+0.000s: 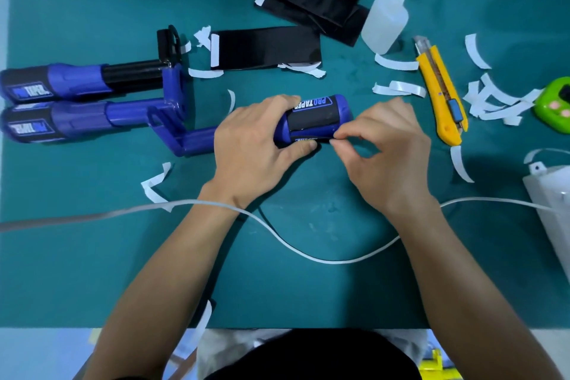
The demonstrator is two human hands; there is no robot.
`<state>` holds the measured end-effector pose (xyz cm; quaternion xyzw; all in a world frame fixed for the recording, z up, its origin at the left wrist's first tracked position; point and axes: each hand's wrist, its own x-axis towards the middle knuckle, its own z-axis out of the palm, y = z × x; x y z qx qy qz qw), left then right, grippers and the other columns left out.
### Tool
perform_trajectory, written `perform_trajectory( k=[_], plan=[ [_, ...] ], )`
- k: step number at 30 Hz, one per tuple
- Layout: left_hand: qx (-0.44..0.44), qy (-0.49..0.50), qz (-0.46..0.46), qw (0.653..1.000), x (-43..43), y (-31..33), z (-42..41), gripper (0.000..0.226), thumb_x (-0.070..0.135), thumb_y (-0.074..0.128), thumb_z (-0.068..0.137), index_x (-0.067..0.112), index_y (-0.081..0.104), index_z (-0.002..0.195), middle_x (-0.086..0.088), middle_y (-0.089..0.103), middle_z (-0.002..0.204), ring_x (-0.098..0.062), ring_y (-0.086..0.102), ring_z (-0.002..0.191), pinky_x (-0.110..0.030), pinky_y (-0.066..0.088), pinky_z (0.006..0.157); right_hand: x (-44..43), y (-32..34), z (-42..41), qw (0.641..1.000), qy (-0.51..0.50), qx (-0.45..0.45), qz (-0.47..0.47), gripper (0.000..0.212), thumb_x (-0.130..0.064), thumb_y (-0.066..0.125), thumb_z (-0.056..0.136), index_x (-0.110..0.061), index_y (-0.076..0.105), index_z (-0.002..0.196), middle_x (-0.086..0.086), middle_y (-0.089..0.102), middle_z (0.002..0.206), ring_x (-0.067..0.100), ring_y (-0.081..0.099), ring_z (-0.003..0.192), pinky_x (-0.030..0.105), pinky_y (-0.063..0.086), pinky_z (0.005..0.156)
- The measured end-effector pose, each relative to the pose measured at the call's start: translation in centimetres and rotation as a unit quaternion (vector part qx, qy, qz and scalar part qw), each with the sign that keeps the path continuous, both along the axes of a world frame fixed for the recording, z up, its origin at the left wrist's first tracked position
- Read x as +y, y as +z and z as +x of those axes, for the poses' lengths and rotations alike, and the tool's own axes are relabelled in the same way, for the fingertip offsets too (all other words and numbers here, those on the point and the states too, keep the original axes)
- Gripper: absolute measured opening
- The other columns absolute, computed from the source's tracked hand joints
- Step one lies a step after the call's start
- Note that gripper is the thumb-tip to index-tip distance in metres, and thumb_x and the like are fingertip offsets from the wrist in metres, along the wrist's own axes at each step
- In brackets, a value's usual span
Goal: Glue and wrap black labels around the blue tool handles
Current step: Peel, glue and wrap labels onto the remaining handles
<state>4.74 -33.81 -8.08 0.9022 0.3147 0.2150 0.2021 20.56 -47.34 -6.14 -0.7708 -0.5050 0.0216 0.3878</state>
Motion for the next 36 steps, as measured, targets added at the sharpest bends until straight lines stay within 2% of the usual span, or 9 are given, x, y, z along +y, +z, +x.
perform_trajectory(
  k=[4, 7, 10, 14, 18, 21, 25, 29, 36],
  plan=[
    [0.001, 0.007, 0.002, 1.000, 0.0, -0.3, 0.1, 0.058, 0.060, 0.079, 0.080, 0.020, 0.068, 0.120, 0.009, 0.075, 0.112, -0.018, 0.067, 0.095, -0.031, 0.041, 0.083, 0.2, -0.5, -0.2, 0.999, -0.001, 0.034, 0.018, 0.011, -0.003, 0.084, 0.080, -0.007, 0.074, 0.077, 0.004, 0.066, 0.080, 0.021, 0.051, 0.084, 0.036, 0.047, 0.076],
    [0.000, 0.011, 0.004, 1.000, 0.0, -0.4, 0.0, 0.057, 0.060, 0.080, 0.080, 0.021, 0.068, 0.120, 0.010, 0.075, 0.112, -0.018, 0.067, 0.095, -0.031, 0.041, 0.083, 0.6, -0.7, -0.7, 0.998, -0.008, 0.038, 0.046, 0.012, 0.004, 0.081, 0.081, -0.002, 0.072, 0.076, 0.007, 0.066, 0.082, 0.023, 0.051, 0.093, 0.019, 0.042, 0.092],
    [0.002, 0.016, 0.004, 1.000, -0.1, -0.3, 0.2, 0.056, 0.060, 0.079, 0.077, 0.022, 0.069, 0.118, 0.011, 0.075, 0.109, -0.018, 0.068, 0.093, -0.031, 0.041, 0.082, 1.0, -1.1, -0.9, 0.996, -0.015, 0.044, 0.071, 0.014, 0.010, 0.079, 0.081, 0.001, 0.070, 0.075, 0.011, 0.064, 0.081, 0.024, 0.050, 0.099, 0.023, 0.040, 0.106],
    [0.008, 0.029, 0.007, 1.000, -0.2, -0.2, 0.3, 0.056, 0.061, 0.078, 0.075, 0.025, 0.067, 0.117, 0.013, 0.075, 0.105, -0.017, 0.068, 0.090, -0.031, 0.041, 0.081, 1.2, -1.5, -1.3, 0.995, -0.016, 0.068, 0.070, 0.014, 0.012, 0.076, 0.081, 0.003, 0.067, 0.076, 0.014, 0.062, 0.090, 0.025, 0.053, 0.101, 0.024, 0.045, 0.097],
    [0.009, 0.037, 0.008, 0.999, -0.2, -0.2, 0.4, 0.056, 0.062, 0.077, 0.074, 0.027, 0.066, 0.117, 0.014, 0.074, 0.100, -0.012, 0.063, 0.088, -0.027, 0.038, 0.080, 1.3, -1.5, -1.6, 0.994, -0.019, 0.085, 0.071, 0.012, 0.010, 0.073, 0.082, 0.002, 0.065, 0.078, 0.000, 0.053, 0.106, 0.021, 0.055, 0.107, 0.020, 0.044, 0.096],
    [0.006, 0.035, -0.007, 0.999, -0.2, -0.3, 0.3, 0.053, 0.064, 0.072, 0.078, 0.030, 0.062, 0.117, 0.016, 0.073, 0.099, -0.009, 0.060, 0.088, -0.024, 0.033, 0.079, 1.3, -1.6, -1.6, 0.993, -0.020, 0.091, 0.071, 0.011, 0.007, 0.074, 0.084, 0.002, 0.065, 0.079, -0.004, 0.052, 0.105, 0.022, 0.057, 0.105, 0.025, 0.047, 0.093],
    [-0.003, 0.029, -0.007, 1.000, -0.2, -0.4, 0.2, 0.052, 0.065, 0.073, 0.080, 0.029, 0.063, 0.117, 0.015, 0.074, 0.102, -0.010, 0.063, 0.089, -0.026, 0.036, 0.081, 1.3, -1.7, -1.7, 0.993, -0.019, 0.090, 0.070, 0.011, 0.004, 0.074, 0.085, 0.002, 0.065, 0.078, -0.005, 0.051, 0.102, 0.025, 0.057, 0.101, 0.038, 0.053, 0.090],
    [-0.014, 0.020, -0.002, 1.000, -0.2, -0.5, 0.1, 0.051, 0.066, 0.070, 0.085, 0.026, 0.065, 0.117, 0.013, 0.074, 0.105, -0.011, 0.062, 0.091, -0.027, 0.036, 0.080, 1.3, -1.7, -1.8, 0.994, -0.015, 0.088, 0.066, 0.012, 0.001, 0.073, 0.087, 0.001, 0.065, 0.078, -0.005, 0.050, 0.100, 0.027, 0.057, 0.098, 0.045, 0.055, 0.091],
    [-0.013, 0.013, 0.004, 1.000, -0.3, -0.4, 0.1, 0.051, 0.063, 0.068, 0.088, 0.022, 0.066, 0.119, 0.010, 0.075, 0.109, -0.014, 0.061, 0.091, -0.027, 0.035, 0.081, 1.1, -1.0, -1.7, 0.994, -0.043, 0.083, 0.059, 0.013, -0.003, 0.082, 0.083, -0.001, 0.069, 0.081, -0.009, 0.053, 0.097, 0.029, 0.063, 0.098, 0.038, 0.055, 0.090]
  ],
)
